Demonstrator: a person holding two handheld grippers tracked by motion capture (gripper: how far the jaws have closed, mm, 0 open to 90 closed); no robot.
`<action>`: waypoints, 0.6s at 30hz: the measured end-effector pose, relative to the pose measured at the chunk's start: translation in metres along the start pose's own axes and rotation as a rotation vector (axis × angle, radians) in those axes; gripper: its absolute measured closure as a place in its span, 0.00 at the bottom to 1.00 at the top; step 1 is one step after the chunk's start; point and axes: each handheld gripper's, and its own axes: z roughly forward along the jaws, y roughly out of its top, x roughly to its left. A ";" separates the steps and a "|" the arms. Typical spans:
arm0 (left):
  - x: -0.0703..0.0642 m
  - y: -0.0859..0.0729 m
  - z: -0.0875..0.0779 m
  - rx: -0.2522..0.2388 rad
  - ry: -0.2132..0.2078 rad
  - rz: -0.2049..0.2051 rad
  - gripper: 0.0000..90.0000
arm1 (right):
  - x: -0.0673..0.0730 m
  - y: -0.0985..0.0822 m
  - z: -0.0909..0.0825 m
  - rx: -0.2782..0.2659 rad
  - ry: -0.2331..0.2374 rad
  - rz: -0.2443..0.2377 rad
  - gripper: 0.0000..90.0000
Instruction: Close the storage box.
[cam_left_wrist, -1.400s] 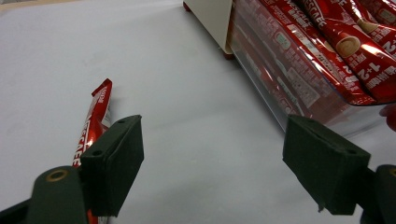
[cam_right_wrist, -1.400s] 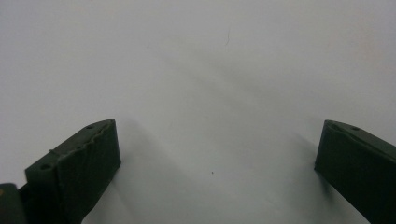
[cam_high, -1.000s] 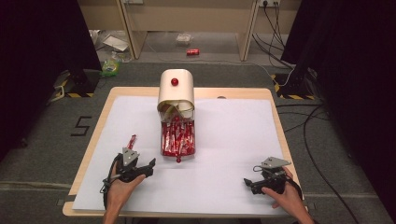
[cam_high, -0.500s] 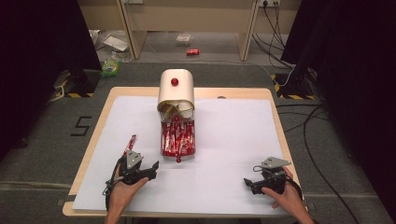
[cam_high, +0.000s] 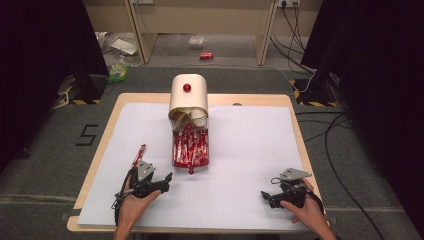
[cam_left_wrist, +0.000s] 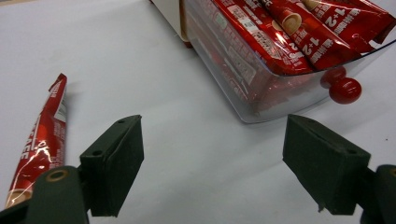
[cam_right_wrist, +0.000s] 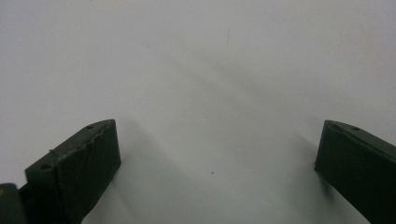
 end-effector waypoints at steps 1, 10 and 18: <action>-0.001 0.000 0.001 0.001 -0.004 0.002 0.22 | 0.000 0.000 0.000 0.000 0.000 0.000 0.00; -0.009 -0.003 0.002 0.002 -0.022 0.015 0.22 | 0.001 0.000 0.000 -0.001 -0.004 -0.001 0.01; -0.014 -0.001 0.005 -0.022 -0.023 0.015 0.22 | 0.000 0.000 0.000 0.001 -0.002 -0.002 0.01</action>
